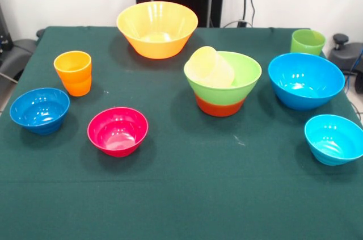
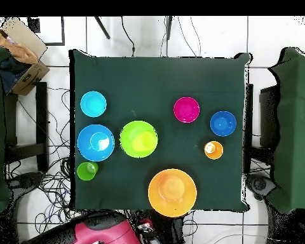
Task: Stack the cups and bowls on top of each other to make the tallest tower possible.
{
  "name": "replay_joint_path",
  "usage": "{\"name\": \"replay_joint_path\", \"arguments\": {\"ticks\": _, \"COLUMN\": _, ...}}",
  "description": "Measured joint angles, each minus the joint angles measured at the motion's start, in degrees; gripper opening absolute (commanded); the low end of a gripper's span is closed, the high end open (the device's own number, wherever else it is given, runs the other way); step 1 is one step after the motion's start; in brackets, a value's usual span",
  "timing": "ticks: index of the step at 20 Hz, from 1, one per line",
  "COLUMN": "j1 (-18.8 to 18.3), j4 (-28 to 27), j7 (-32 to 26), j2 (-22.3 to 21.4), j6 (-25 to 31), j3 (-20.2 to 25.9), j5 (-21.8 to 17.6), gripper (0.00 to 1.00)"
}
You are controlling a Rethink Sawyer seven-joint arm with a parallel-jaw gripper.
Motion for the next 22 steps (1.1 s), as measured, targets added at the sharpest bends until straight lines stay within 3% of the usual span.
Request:
{"name": "replay_joint_path", "arguments": {"ticks": 2, "j1": 0.67, "j4": -0.42, "j7": 4.74, "j2": -1.39, "j6": 0.02, "j3": -0.26, "j5": -3.76, "gripper": 1.00}}
{"name": "replay_joint_path", "arguments": {"ticks": 4, "j1": 0.74, "j4": -0.52, "j7": 6.81, "j2": -2.07, "j6": 0.02, "j3": -0.24, "j5": -4.60, "gripper": 1.00}}
{"name": "replay_joint_path", "arguments": {"ticks": 10, "j1": -0.47, "j4": -0.52, "j7": 8.27, "j2": -4.49, "j6": 1.36, "j3": 0.16, "j5": -3.71, "gripper": 1.00}}
{"name": "replay_joint_path", "arguments": {"ticks": 18, "j1": -6.40, "j4": -0.54, "j7": 9.41, "j2": -8.98, "j6": 3.34, "j3": 3.77, "j5": -3.12, "gripper": 1.00}}
{"name": "replay_joint_path", "arguments": {"ticks": 22, "j1": -7.32, "j4": -0.54, "j7": 20.21, "j2": -12.51, "j6": 3.40, "j3": 5.45, "j5": -3.62, "gripper": 1.00}}
